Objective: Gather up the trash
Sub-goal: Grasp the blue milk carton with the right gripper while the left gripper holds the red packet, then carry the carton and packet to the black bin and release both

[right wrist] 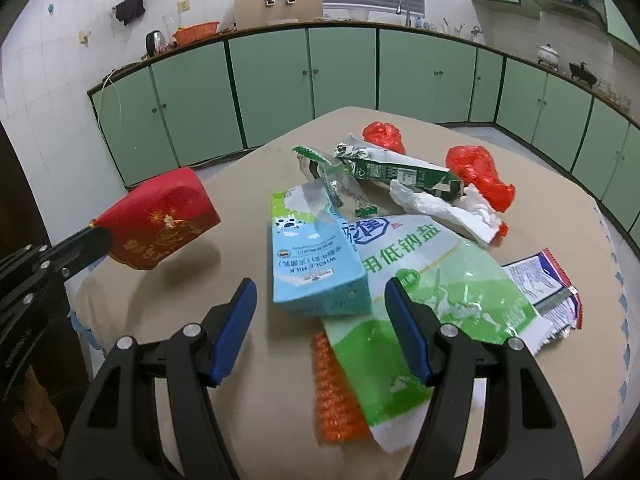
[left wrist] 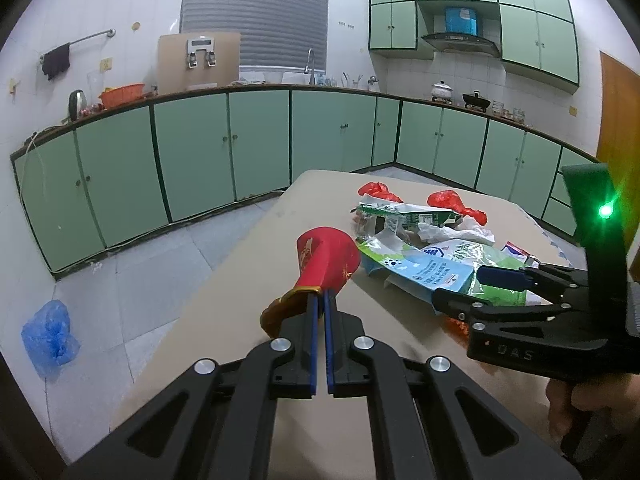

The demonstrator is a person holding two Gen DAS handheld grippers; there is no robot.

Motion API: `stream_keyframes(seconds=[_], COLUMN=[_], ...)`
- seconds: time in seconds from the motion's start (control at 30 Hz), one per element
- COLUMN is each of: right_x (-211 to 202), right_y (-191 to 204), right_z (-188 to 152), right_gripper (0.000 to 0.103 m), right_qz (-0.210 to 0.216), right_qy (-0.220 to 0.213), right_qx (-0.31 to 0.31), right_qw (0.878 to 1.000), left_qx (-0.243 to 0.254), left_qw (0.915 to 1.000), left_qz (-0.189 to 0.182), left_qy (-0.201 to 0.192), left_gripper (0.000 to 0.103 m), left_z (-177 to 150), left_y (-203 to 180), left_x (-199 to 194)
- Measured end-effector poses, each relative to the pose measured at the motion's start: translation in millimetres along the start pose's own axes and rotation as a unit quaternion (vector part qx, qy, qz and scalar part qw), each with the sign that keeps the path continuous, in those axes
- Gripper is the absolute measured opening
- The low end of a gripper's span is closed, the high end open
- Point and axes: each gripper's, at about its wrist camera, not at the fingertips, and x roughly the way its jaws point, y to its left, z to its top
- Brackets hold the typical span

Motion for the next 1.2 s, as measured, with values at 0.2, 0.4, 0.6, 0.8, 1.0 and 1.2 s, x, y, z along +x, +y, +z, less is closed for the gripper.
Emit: stream_keyframes(seconds=[0.2,0.4,0.6,0.8,1.0,1.2], right_x=[-6.8,-33.8,-69.9,-113.5,-144.8,-173.5], right_y=[-2.0,-5.2,-12.1,-31.8,-57.2,-89.6], right_z=[-1.6,-1.5,-6.7,-14.0,-24.2,-40.8], right_gripper=[0.05,0.048,0.045,0.045,0.045,0.045], right_qz=[0.018,0.032,0.04,0.03,0.007,-0.024], right_qy=[0.001,-0.012,-0.026,-0.047,-0.063,-0.075], right_qx=[0.008,0.02,0.035,0.055,0.076,0.102], right_qw=[1.0,0.999,0.998,0.997,0.995,0.992], left_qx=[-0.001,0.003,0.009,0.019,0.035,0.053], left_qw=[1.0,1.0,0.9998,0.9995,0.9982,0.9956], left_qz=[0.002,-0.001,-0.005,-0.018,-0.041,-0.069], left_qy=[0.0,-0.005,-0.015,-0.02,-0.026,-0.037], left_gripper=[0.003,0.003,0.003,0.003,0.003,0.003], left_z=[0.0,2.9,7.7,10.8,16.4,23.5], left_y=[1.2,-5.8,-16.3,-33.6,-62.3,-99.3], left_x=[-1.9,-12.2,-30.6,-44.5,-57.2,-72.1])
